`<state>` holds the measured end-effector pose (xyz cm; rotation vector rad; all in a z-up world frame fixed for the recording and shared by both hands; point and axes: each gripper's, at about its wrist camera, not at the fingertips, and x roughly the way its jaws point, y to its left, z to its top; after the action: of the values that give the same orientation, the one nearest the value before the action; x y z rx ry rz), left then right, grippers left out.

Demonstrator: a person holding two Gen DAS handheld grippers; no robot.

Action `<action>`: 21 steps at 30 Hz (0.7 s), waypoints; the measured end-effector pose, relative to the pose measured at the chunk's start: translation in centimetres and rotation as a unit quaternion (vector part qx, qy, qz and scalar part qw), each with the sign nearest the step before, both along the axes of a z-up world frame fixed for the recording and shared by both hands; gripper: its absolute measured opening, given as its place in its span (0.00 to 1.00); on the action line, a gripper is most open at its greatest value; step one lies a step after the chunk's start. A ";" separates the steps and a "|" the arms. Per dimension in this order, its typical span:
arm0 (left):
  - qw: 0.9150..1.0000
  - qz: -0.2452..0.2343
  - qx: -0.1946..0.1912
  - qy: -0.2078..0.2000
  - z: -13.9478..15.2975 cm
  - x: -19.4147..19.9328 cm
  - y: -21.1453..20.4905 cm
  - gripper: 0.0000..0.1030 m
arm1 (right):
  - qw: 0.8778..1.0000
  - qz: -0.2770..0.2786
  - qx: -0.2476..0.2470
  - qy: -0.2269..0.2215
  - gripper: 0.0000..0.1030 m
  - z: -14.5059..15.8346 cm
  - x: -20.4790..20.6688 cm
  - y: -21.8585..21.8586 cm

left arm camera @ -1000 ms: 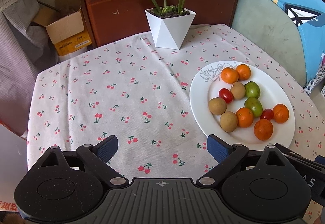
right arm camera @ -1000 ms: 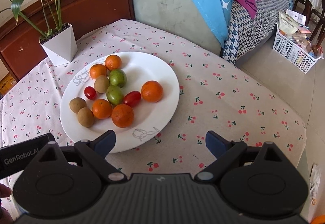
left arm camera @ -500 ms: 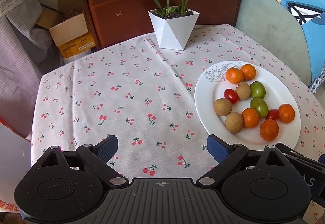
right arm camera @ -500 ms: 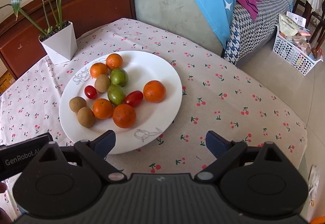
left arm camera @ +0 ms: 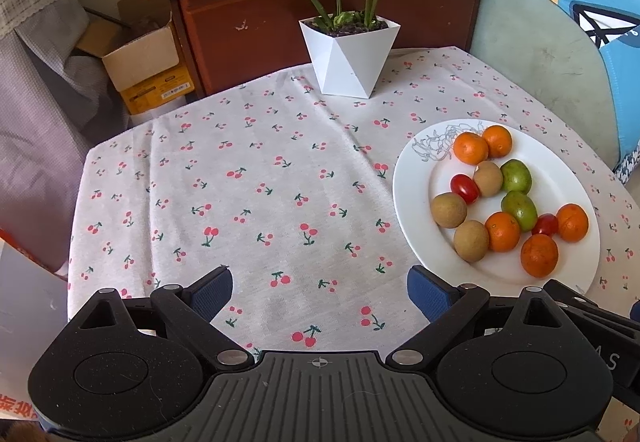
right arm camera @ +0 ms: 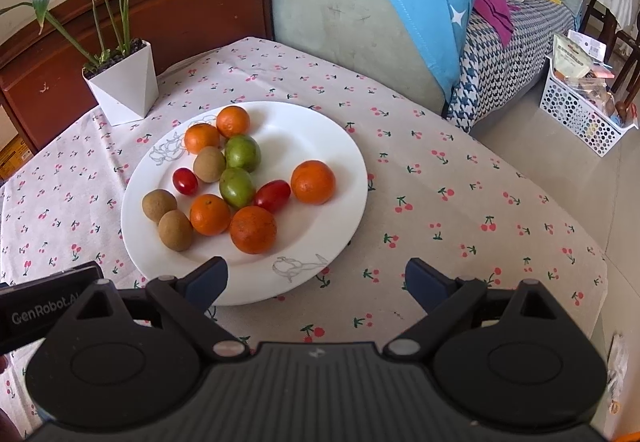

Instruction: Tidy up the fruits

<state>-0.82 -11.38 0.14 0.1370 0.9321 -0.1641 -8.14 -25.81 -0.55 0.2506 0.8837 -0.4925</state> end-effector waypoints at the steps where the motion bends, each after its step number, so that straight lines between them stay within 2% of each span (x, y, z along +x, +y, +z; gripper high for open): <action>1: 1.000 0.001 0.000 0.000 0.0 0.0 0.1 0.93 | 1.000 0.002 0.000 -0.002 0.92 0.0 0.0 0.1; 13: 1.000 0.024 -0.007 0.006 -0.5 -0.6 1.8 0.92 | 0.999 0.036 -0.006 -0.019 0.92 -0.4 -0.3 1.3; 21: 0.998 0.058 -0.016 0.015 -0.9 -1.2 4.7 0.92 | 0.996 0.083 0.012 -0.044 0.92 -0.9 -0.9 3.3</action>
<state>-2.05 -6.65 -0.71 0.0503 0.9641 -0.0750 -9.03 -22.51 -1.48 0.2174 0.8166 -0.3150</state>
